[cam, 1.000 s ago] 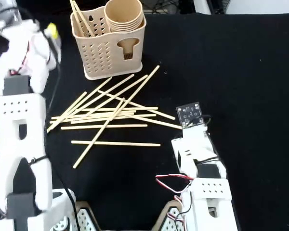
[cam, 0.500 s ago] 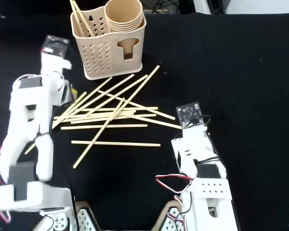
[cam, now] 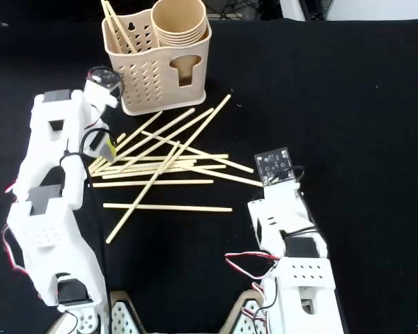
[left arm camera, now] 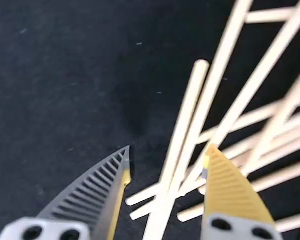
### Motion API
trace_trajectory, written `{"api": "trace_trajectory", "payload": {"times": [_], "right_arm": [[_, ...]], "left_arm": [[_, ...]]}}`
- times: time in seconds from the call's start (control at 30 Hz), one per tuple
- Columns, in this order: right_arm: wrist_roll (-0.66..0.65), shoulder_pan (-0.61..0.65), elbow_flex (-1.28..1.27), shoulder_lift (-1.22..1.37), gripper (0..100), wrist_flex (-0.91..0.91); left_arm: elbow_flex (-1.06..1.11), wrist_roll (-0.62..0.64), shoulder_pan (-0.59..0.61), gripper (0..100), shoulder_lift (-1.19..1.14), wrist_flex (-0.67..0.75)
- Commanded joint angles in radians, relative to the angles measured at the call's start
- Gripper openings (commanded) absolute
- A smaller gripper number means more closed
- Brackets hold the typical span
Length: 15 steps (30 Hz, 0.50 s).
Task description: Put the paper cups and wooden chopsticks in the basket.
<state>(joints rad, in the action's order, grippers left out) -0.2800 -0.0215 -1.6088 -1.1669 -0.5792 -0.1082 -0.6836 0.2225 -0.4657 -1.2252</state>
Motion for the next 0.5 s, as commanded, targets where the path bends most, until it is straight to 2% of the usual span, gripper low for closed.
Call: {"api": "trace_trajectory", "payload": {"times": [0.0,0.27,0.47], "right_arm": [[-0.002,0.008,0.004,-0.012,14.1,0.018],[-0.002,0.008,0.004,-0.012,14.1,0.018],[-0.002,0.008,0.004,-0.012,14.1,0.018]], "left_arm": [[-0.039,-0.052,-0.024,23,-0.029,-0.02],[-0.033,-0.057,-0.039,22,-0.04,-0.028],[0.002,-0.157,-0.064,9,-0.043,-0.064]]}}
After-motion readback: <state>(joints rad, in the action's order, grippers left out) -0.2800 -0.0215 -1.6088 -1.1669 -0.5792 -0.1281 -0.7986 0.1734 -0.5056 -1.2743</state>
